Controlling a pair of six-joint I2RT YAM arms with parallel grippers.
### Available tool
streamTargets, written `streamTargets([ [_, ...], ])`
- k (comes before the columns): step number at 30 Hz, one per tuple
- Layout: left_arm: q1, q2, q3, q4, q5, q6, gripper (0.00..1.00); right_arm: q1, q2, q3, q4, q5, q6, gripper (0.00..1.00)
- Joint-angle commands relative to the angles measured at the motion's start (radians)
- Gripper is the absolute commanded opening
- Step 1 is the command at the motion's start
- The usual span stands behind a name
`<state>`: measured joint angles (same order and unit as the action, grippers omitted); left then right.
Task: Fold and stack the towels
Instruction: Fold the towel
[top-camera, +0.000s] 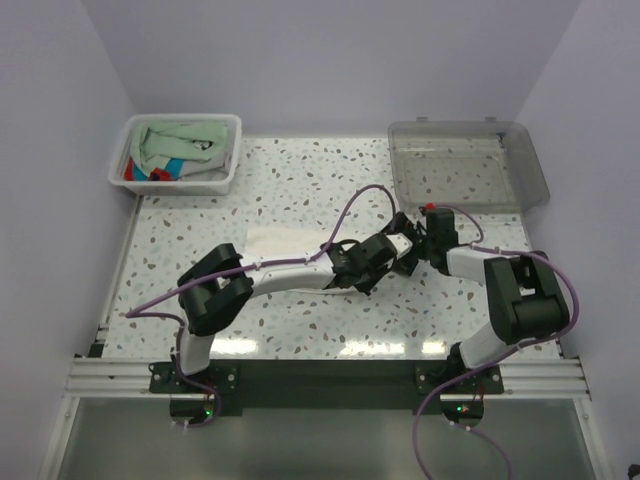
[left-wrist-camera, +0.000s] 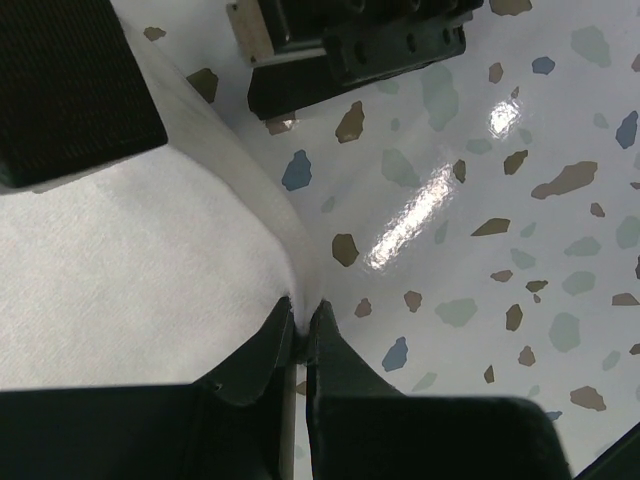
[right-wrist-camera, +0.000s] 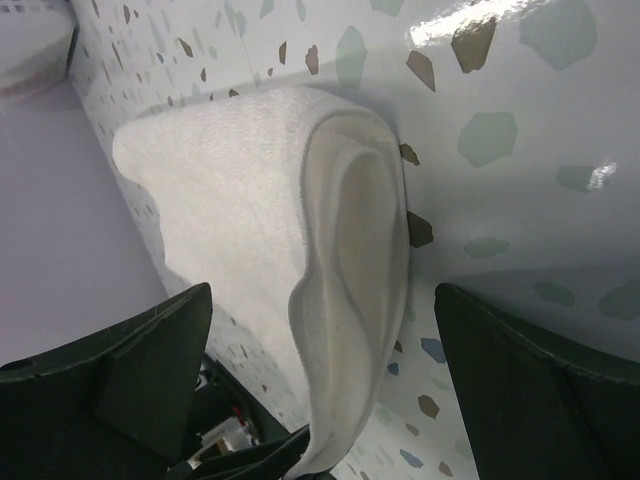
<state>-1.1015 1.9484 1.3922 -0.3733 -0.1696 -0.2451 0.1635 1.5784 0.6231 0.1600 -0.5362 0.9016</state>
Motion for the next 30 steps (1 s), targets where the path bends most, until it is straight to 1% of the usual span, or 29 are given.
streamTargets([
  [1,0.003,-0.055,-0.004,0.054,-0.002,-0.022,0.0,0.034,0.075,-0.049,-0.054,0.09,-0.007,0.98],
  [6,0.008,-0.082,-0.001,0.042,-0.028,-0.034,0.0,0.056,0.126,-0.103,0.022,0.082,0.029,0.96],
  [11,0.012,-0.091,-0.001,0.037,-0.025,-0.046,0.0,0.062,0.161,-0.123,0.059,0.097,0.039,0.93],
  [14,0.011,-0.083,-0.001,0.04,-0.008,-0.054,0.0,0.062,0.184,-0.129,0.088,0.101,0.052,0.88],
  [15,0.011,-0.083,-0.001,0.039,-0.005,-0.056,0.0,0.062,0.19,-0.131,0.096,0.101,0.059,0.84],
  [17,0.011,-0.08,-0.007,0.04,-0.005,-0.066,0.0,0.062,0.209,-0.129,0.119,0.091,0.071,0.79],
  [19,0.011,-0.085,-0.015,0.043,-0.016,-0.074,0.0,0.062,0.215,-0.131,0.121,0.093,0.071,0.67],
  [20,0.011,-0.085,-0.016,0.043,-0.024,-0.088,0.0,0.062,0.216,-0.135,0.128,0.091,0.074,0.6],
  [23,0.015,-0.078,-0.018,0.039,-0.036,-0.115,0.0,0.064,0.212,-0.138,0.138,0.081,0.079,0.47],
  [24,0.017,-0.075,-0.018,0.042,-0.034,-0.12,0.0,0.062,0.2,-0.135,0.131,0.082,0.077,0.37],
  [25,0.017,-0.066,-0.015,0.04,-0.027,-0.123,0.0,0.062,0.192,-0.122,0.119,0.088,0.06,0.32],
  [26,0.017,-0.062,-0.013,0.039,-0.022,-0.131,0.0,0.062,0.18,-0.111,0.078,0.103,0.048,0.22],
  [28,0.017,-0.057,-0.012,0.033,-0.013,-0.14,0.0,0.062,0.14,-0.082,0.035,0.122,0.011,0.12],
  [29,0.017,-0.055,-0.013,0.031,-0.011,-0.141,0.03,0.062,0.129,-0.066,-0.015,0.139,-0.004,0.03],
  [30,0.017,-0.058,-0.015,0.033,-0.011,-0.146,0.07,0.062,0.105,-0.051,-0.046,0.149,-0.022,0.0],
])
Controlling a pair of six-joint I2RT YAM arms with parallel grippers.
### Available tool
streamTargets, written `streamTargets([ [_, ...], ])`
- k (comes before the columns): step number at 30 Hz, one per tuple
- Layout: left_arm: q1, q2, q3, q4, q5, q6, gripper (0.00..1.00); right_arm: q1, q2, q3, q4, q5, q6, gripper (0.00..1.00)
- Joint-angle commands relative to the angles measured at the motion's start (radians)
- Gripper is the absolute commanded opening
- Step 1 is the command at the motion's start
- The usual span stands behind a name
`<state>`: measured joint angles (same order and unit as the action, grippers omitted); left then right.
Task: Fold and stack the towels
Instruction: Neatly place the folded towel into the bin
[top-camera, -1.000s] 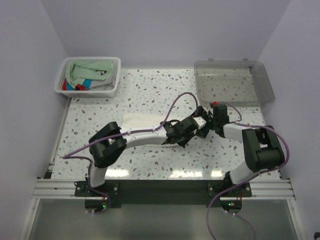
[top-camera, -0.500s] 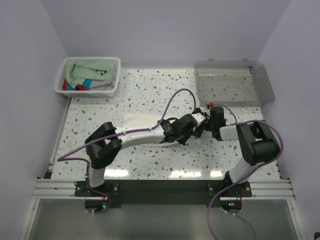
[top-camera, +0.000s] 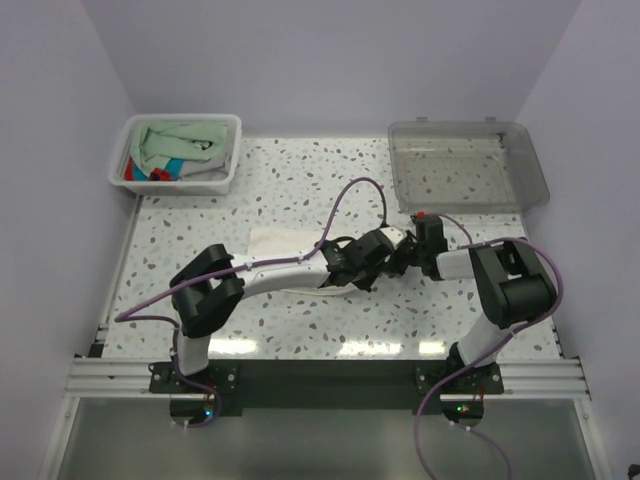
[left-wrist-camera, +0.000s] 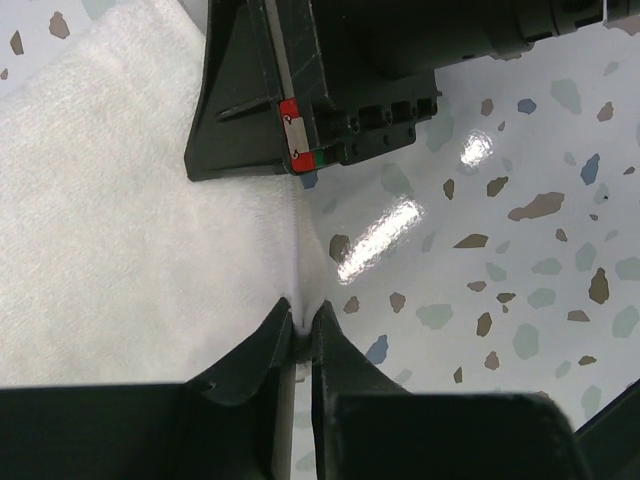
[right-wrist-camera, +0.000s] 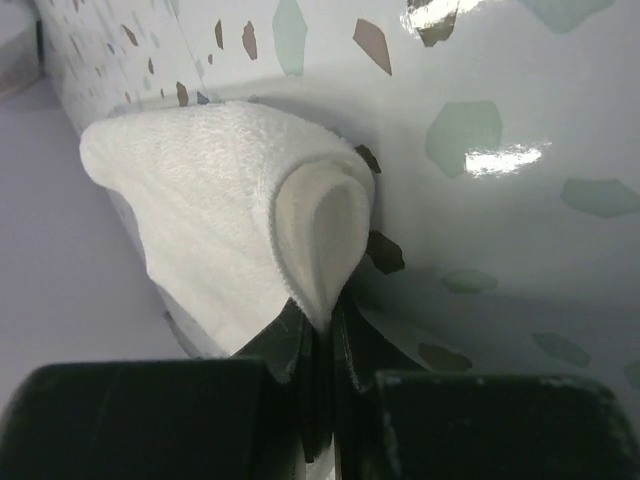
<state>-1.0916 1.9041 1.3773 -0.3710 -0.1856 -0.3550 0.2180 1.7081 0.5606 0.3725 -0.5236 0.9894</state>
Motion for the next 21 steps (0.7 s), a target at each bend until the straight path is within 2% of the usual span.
streamTargets([
  [1,0.007,-0.016,-0.001,0.03,0.011,-0.042,0.12,0.006,-0.036,0.05,-0.318,0.146,-0.147,0.0],
  [2,0.007,-0.019,-0.001,0.032,0.015,-0.048,0.21,0.006,-0.045,0.071,-0.349,0.161,-0.167,0.0],
  [4,0.007,-0.037,-0.003,0.038,0.023,-0.061,0.32,0.006,-0.07,0.137,-0.409,0.203,-0.228,0.0],
  [5,0.009,-0.045,-0.003,0.038,0.021,-0.065,0.48,0.007,-0.074,0.159,-0.464,0.214,-0.245,0.0],
  [7,0.025,-0.078,-0.003,0.032,0.017,-0.078,0.6,0.007,-0.077,0.237,-0.516,0.25,-0.312,0.0],
  [8,0.035,-0.094,-0.004,0.027,0.021,-0.081,0.71,0.006,-0.076,0.264,-0.57,0.255,-0.336,0.0],
  [11,0.096,-0.178,-0.033,0.026,0.041,-0.096,0.89,0.006,-0.058,0.397,-0.679,0.29,-0.44,0.0],
  [13,0.163,-0.261,-0.067,0.03,0.072,-0.098,0.94,0.007,-0.042,0.517,-0.743,0.315,-0.518,0.0],
  [14,0.189,-0.29,-0.079,0.027,0.078,-0.096,1.0,0.007,-0.024,0.56,-0.801,0.321,-0.543,0.0],
  [20,0.444,-0.445,-0.168,-0.02,0.114,0.001,1.0,0.006,0.074,0.912,-0.995,0.384,-0.721,0.0],
  [21,0.519,-0.468,-0.203,-0.016,0.124,0.011,1.0,0.006,0.115,0.958,-1.017,0.385,-0.741,0.0],
])
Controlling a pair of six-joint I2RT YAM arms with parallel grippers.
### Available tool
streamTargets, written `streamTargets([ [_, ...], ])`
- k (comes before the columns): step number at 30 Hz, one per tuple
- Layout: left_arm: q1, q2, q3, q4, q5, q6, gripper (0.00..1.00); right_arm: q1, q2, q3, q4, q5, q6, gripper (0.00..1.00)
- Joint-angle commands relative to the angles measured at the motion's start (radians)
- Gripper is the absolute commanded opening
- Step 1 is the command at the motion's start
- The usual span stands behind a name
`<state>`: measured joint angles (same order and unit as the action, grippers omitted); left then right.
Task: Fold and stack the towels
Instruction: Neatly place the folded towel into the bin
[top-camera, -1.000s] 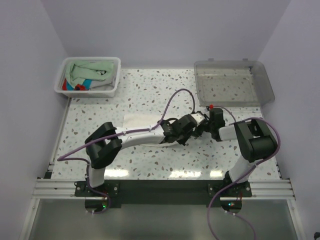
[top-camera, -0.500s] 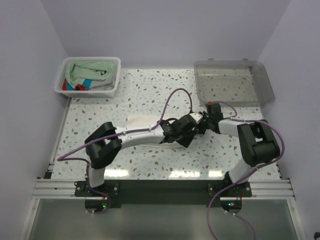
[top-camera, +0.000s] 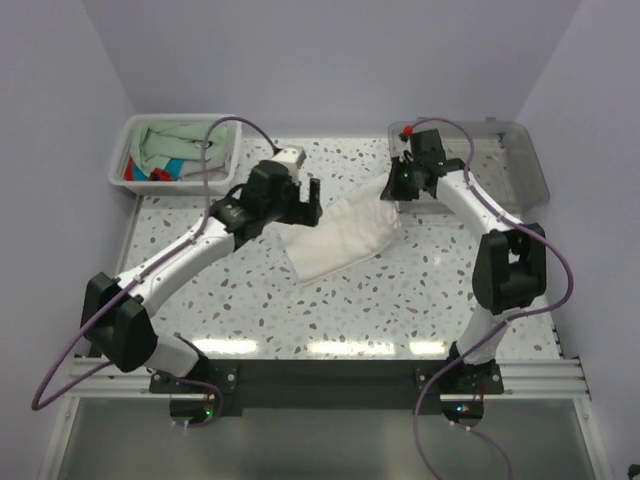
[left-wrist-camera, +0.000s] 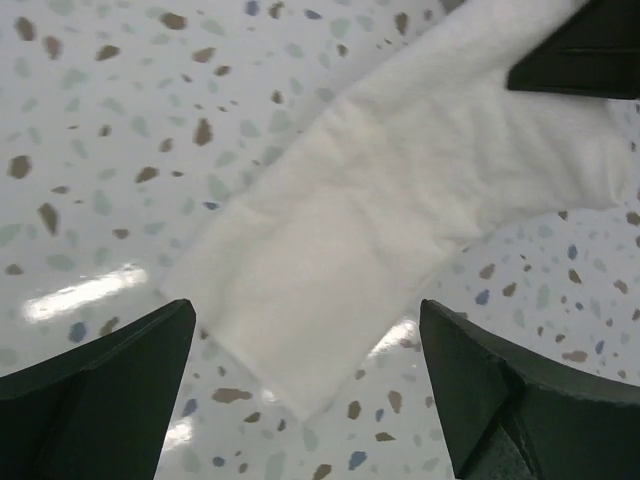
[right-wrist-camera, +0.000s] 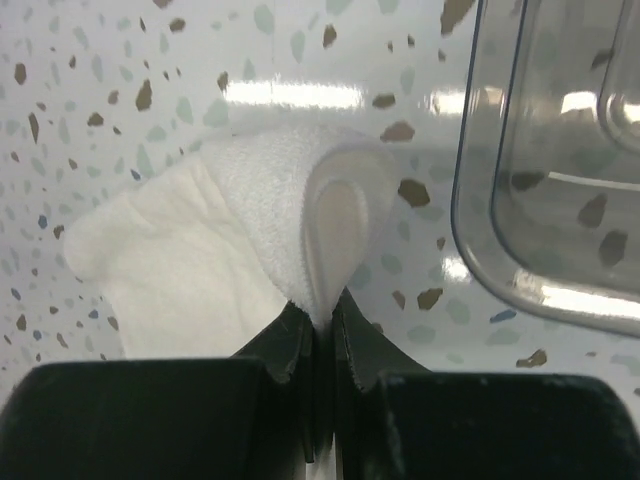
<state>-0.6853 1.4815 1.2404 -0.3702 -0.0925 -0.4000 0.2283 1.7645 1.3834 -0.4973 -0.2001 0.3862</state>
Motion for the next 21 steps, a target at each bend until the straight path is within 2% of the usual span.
streamTargets([
  [1,0.148,-0.053,-0.084,-0.012,0.043,0.072,1.0,-0.009,0.082,0.232,-0.19,0.062,-0.176,0.0],
  [3,0.237,-0.066,-0.117,0.005,0.062,0.084,1.0,-0.017,0.136,0.331,-0.23,0.045,-0.201,0.0],
  [6,0.295,-0.052,-0.171,0.017,0.059,0.107,1.0,-0.03,0.237,0.527,-0.299,0.025,-0.234,0.0],
  [7,0.3,-0.04,-0.164,0.002,0.047,0.124,1.0,-0.04,0.289,0.636,-0.32,0.021,-0.24,0.0],
  [9,0.3,-0.014,-0.138,-0.067,0.019,0.142,1.0,-0.053,0.334,0.741,-0.375,0.01,-0.244,0.0],
  [13,0.302,-0.047,-0.189,-0.058,-0.044,0.168,1.0,-0.125,0.444,0.989,-0.477,-0.031,-0.273,0.0],
  [16,0.303,-0.061,-0.239,-0.021,-0.12,0.176,1.0,-0.176,0.46,1.054,-0.495,-0.021,-0.306,0.0],
  [21,0.305,-0.024,-0.252,0.002,-0.151,0.176,1.0,-0.227,0.42,0.993,-0.417,0.048,-0.418,0.0],
])
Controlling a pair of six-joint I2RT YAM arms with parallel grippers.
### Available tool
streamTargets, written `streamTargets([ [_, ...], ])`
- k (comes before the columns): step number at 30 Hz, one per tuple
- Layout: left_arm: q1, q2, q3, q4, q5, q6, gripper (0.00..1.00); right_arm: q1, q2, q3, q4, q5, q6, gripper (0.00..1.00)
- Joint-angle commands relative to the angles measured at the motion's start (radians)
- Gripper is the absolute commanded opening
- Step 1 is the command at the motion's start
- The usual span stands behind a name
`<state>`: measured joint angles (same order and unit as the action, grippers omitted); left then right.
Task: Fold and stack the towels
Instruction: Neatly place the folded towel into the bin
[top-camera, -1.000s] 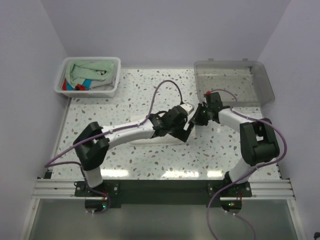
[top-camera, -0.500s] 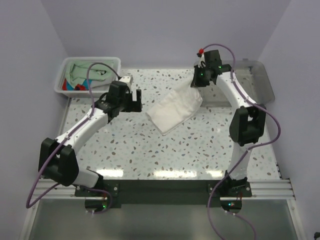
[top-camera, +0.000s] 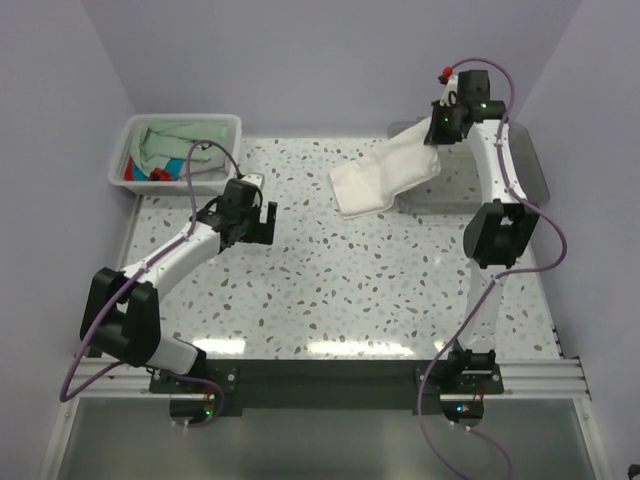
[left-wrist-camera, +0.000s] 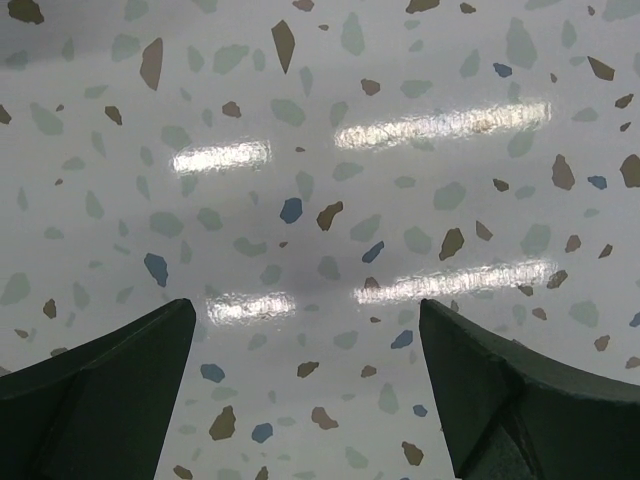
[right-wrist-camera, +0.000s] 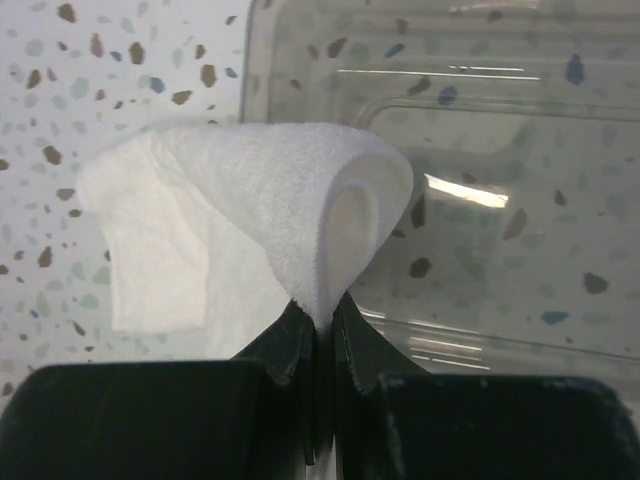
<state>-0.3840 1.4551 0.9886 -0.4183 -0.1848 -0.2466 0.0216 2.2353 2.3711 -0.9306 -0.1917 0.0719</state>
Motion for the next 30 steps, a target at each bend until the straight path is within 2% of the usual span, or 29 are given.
streamTargets([
  [1,0.004,0.007,-0.002,0.05,-0.068,0.023,1.0,-0.055,-0.054,-0.009,0.039,0.057,-0.122,0.0],
  [13,0.005,0.057,-0.016,0.062,-0.123,0.032,1.0,-0.13,-0.042,-0.102,0.231,0.33,-0.32,0.0],
  [19,0.005,0.085,-0.018,0.067,-0.122,0.032,1.0,-0.146,-0.014,-0.125,0.262,0.408,-0.403,0.0],
  [30,0.005,0.116,-0.015,0.067,-0.124,0.033,1.0,-0.167,0.009,-0.156,0.314,0.443,-0.471,0.0],
])
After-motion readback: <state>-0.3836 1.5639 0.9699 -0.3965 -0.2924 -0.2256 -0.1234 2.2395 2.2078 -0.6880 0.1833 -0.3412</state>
